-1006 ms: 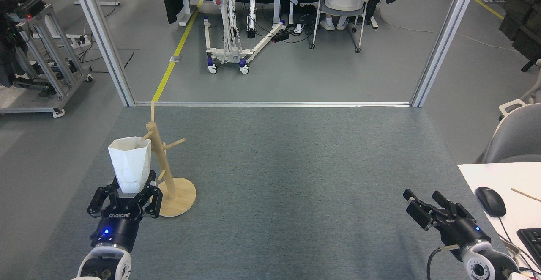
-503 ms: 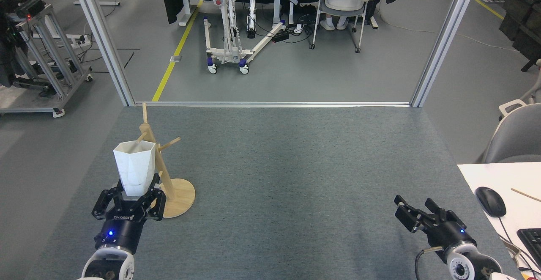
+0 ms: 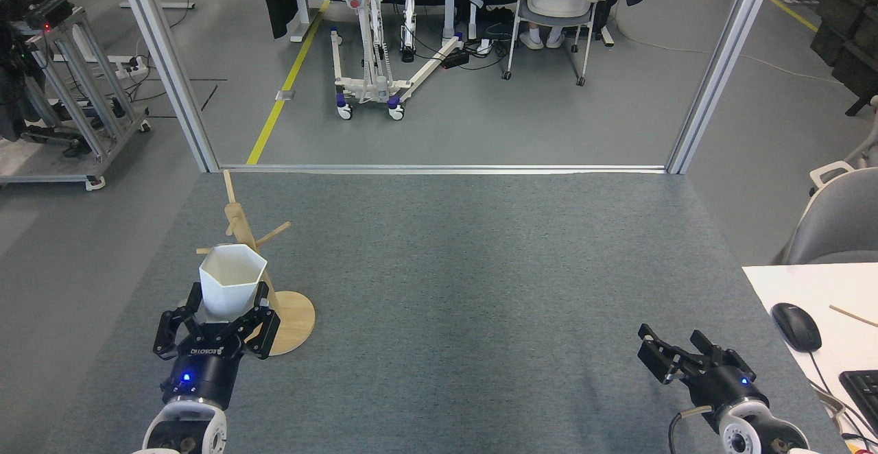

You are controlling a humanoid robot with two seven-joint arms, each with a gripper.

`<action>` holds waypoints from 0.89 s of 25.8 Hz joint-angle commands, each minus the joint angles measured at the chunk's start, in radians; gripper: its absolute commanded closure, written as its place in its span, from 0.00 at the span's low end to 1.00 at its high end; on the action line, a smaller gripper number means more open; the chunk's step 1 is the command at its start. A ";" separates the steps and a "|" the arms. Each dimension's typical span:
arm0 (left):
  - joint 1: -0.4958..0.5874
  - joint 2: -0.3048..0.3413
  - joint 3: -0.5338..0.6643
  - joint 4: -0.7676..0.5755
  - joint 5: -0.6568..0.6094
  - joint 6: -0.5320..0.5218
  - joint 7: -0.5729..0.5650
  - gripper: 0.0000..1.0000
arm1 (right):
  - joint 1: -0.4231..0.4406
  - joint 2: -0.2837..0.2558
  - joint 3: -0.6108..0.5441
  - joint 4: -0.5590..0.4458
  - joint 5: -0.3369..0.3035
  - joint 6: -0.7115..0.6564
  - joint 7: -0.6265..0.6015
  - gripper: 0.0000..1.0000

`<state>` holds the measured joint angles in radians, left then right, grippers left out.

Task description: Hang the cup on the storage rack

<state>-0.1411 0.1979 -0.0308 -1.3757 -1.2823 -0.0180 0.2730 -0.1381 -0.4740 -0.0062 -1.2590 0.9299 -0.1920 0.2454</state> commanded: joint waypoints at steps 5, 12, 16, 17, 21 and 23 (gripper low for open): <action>0.000 0.000 0.000 0.006 0.000 0.000 0.018 0.00 | -0.002 -0.002 -0.001 0.001 0.001 0.006 0.000 0.01; 0.005 -0.012 0.009 0.044 0.017 0.003 0.014 0.00 | -0.006 0.000 -0.005 -0.002 0.000 0.012 -0.003 0.01; 0.006 -0.014 0.015 0.095 0.173 0.004 0.014 0.00 | 0.005 0.006 -0.008 -0.068 0.001 0.063 -0.077 0.01; 0.006 -0.014 0.017 0.101 0.207 0.009 0.014 0.00 | 0.009 0.006 -0.008 -0.074 0.003 0.085 -0.117 0.01; 0.008 -0.014 0.015 0.107 0.238 0.078 0.012 0.00 | 0.014 0.006 -0.008 -0.077 0.026 0.152 -0.225 0.01; 0.012 -0.014 0.017 0.107 0.241 0.139 0.012 0.00 | 0.015 0.006 -0.008 -0.079 0.040 0.174 -0.232 0.01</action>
<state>-0.1334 0.1843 -0.0147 -1.2714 -1.0586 0.0570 0.2860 -0.1263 -0.4680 -0.0136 -1.3323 0.9510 -0.0545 0.0506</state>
